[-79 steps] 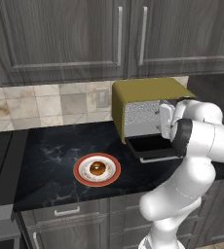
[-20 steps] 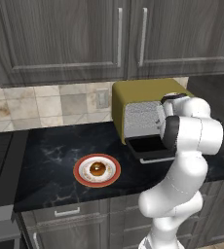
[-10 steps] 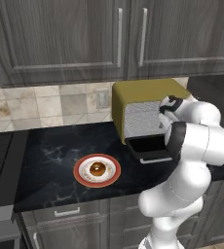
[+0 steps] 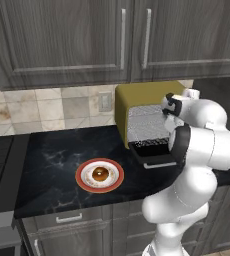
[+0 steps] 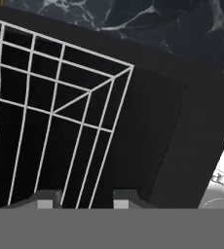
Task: Pick up the bagel from the plate, place it on the toaster oven rack, close the door, and set the timer.
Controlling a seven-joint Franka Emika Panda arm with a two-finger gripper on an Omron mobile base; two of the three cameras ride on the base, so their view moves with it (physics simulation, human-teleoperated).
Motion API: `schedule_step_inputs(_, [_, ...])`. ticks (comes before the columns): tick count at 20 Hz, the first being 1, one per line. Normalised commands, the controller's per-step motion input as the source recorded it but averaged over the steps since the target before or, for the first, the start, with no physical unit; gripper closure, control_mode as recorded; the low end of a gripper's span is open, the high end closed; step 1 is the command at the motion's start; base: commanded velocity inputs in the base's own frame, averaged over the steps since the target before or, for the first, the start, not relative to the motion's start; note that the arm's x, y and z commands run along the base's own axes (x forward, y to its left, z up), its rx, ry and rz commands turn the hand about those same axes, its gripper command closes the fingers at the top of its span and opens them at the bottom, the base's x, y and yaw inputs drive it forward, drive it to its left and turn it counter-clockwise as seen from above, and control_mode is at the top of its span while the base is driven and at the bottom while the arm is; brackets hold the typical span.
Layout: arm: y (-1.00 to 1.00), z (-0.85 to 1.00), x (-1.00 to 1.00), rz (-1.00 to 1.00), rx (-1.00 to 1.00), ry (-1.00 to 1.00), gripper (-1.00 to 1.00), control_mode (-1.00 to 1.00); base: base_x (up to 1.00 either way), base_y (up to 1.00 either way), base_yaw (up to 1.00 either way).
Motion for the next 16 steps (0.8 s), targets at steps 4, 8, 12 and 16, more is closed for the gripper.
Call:
schedule_step_inputs(4, [-0.57,-1.00,-1.00,0.06,-0.04,0.46,1.00,-1.00,0.00,0.00,0.00])
schedule_step_inputs(8, [-0.46,0.54,-1.00,0.20,0.05,-0.18,1.00,-1.00,0.00,0.00,0.00])
schedule_step_inputs(12, [-0.01,1.00,-1.00,0.34,0.24,-0.33,1.00,-1.00,0.00,0.00,0.00])
schedule_step_inputs(16, [-0.04,0.61,-1.00,0.34,0.28,-0.36,1.00,-1.00,0.00,0.00,0.00])
